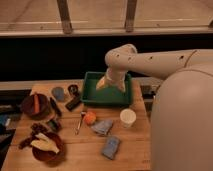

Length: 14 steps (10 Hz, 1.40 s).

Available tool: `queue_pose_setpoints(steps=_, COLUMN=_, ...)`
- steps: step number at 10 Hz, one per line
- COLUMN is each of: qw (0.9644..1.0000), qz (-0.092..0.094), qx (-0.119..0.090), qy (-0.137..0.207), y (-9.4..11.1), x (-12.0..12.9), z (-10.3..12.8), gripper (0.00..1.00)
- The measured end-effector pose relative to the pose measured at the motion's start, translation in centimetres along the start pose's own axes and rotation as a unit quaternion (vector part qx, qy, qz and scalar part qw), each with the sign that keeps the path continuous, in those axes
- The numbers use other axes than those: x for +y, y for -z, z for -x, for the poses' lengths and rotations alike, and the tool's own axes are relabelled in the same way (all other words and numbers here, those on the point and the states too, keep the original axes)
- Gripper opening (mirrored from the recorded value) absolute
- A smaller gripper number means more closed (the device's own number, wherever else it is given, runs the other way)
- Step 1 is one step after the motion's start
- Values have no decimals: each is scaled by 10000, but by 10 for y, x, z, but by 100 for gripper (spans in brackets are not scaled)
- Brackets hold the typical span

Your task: Place pepper in purple bowl

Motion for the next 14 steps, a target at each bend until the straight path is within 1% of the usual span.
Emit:
queue_pose_setpoints(steps=2, qw=9992, qz=65, qx=-21, qy=383, y=-2, x=30, z=8, gripper=80)
queue_pose_setpoints(steps=3, qw=9981, qz=123, qx=-45, qy=597, y=-2, x=51, z=14, gripper=80)
queue_pose_setpoints(steps=4, qw=9954, qz=248, qx=-78, qy=921, y=-2, x=86, z=21, gripper=80)
queue_pose_setpoints(steps=6, qw=9900, qz=434, qx=-107, qy=1339, y=-2, x=131, z=26, gripper=80)
queue_pose_setpoints(steps=7, qw=9845, qz=604, qx=-134, qy=1641, y=1, x=166, z=26, gripper=80)
queue_pose_setpoints(steps=8, qw=9781, qz=787, qx=-145, qy=1920, y=4, x=197, z=24, gripper=80)
queue_pose_setpoints(steps=9, qw=9690, qz=1060, qx=-179, qy=2226, y=11, x=228, z=18, gripper=80)
queue_pose_setpoints(steps=10, qw=9602, qz=1279, qx=-219, qy=2474, y=18, x=251, z=12, gripper=80)
queue_pose_setpoints(steps=11, qw=9549, qz=1396, qx=-240, qy=2609, y=21, x=263, z=9, gripper=80)
queue_pose_setpoints(steps=12, qw=9542, qz=1414, qx=-246, qy=2627, y=22, x=265, z=8, gripper=80)
queue_pose_setpoints(steps=14, qw=9547, qz=1409, qx=-246, qy=2608, y=22, x=263, z=9, gripper=80)
